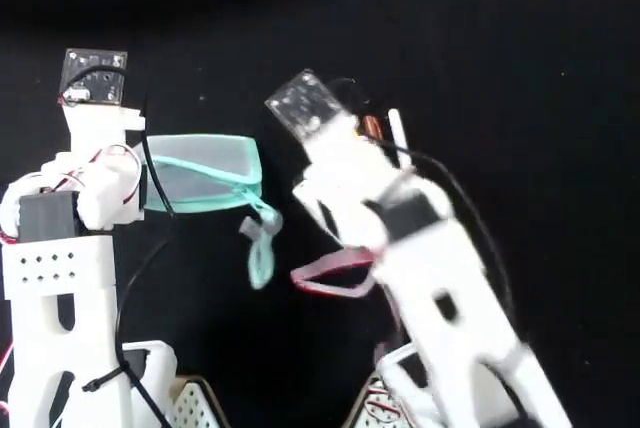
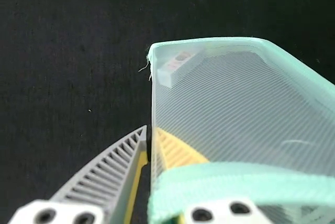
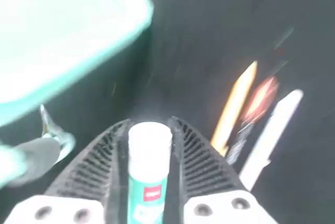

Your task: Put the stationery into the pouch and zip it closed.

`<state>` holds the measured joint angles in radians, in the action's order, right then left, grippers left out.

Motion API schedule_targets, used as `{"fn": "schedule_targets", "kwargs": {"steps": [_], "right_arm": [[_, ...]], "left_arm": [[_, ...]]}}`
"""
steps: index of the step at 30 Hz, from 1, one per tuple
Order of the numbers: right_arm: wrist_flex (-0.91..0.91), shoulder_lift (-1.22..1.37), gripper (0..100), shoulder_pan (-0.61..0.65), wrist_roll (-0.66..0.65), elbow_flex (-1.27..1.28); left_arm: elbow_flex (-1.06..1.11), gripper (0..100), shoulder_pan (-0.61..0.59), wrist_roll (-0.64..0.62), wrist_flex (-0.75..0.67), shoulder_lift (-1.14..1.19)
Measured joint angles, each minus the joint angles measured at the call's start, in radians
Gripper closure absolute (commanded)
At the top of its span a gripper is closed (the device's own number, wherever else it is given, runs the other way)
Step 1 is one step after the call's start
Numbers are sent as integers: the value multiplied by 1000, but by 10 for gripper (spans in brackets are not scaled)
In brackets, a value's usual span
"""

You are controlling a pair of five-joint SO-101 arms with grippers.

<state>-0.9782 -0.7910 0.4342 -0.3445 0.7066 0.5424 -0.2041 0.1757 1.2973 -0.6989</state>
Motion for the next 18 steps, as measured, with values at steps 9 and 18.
{"fn": "schedule_targets", "kwargs": {"steps": [9,18], "right_arm": [[345,-488,985,175,-11,144],[746,-532,985,463,-20,379]], "left_arm": [[3,970,0,0,-8,0],[3,970,0,0,-8,0]]}}
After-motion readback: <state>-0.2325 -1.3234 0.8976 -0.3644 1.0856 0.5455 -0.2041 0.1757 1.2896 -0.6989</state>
